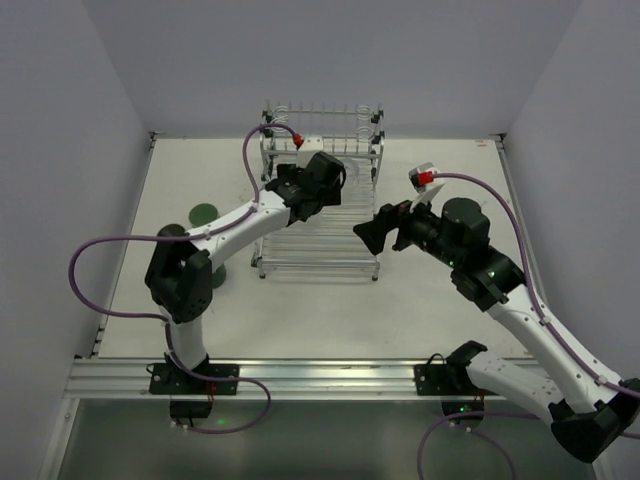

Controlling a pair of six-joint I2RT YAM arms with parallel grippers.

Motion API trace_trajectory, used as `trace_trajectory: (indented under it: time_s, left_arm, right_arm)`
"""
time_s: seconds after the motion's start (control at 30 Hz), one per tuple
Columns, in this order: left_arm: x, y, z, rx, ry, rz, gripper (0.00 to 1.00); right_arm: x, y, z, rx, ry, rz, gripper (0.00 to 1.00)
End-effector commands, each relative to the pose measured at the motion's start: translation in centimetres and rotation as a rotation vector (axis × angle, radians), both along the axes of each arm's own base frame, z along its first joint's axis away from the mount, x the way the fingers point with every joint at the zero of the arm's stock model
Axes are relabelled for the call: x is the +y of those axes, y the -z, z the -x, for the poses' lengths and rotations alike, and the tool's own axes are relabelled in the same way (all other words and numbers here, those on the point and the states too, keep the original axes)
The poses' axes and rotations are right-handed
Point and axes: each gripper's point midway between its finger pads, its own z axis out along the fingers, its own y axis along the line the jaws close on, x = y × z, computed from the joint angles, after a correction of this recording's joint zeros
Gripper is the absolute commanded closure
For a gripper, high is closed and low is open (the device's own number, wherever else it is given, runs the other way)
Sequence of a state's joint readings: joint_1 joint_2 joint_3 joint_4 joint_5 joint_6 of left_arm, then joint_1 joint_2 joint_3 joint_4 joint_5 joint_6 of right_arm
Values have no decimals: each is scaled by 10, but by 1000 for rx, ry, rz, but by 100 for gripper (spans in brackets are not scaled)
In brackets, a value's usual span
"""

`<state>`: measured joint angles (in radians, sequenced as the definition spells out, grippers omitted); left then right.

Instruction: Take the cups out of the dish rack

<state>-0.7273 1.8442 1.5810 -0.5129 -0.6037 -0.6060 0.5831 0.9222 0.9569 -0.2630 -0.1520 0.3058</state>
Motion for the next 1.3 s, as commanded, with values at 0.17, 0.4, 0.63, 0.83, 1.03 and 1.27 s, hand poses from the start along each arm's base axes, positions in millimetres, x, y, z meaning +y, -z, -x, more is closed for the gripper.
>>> trace_trajectory:
  time_s: [0.17,0.4,0.63,0.83,1.03,1.27]
  left_arm:
    - [10,-1,-19,-15,-94,11,0]
    - [8,11,-24,8,-89,15,0]
    - [4,15,-29,21,-86,16,0]
    - [7,23,-28,39,-88,21,1]
    - [9,26,-27,48,-84,27,6]
    - [9,32,-27,62,-74,41,11]
  right_arm:
    - [-9,-27,7,-88,12,-51,1]
    - [-13,-25,7,-90,18,-46,1]
    - [-15,-21,6,-86,31,-36,1]
    - [-17,-22,5,-90,35,-37,1]
    - [-17,-17,3,-76,37,-30,1]
    - [-16,-16,2,-71,35,-31,1]
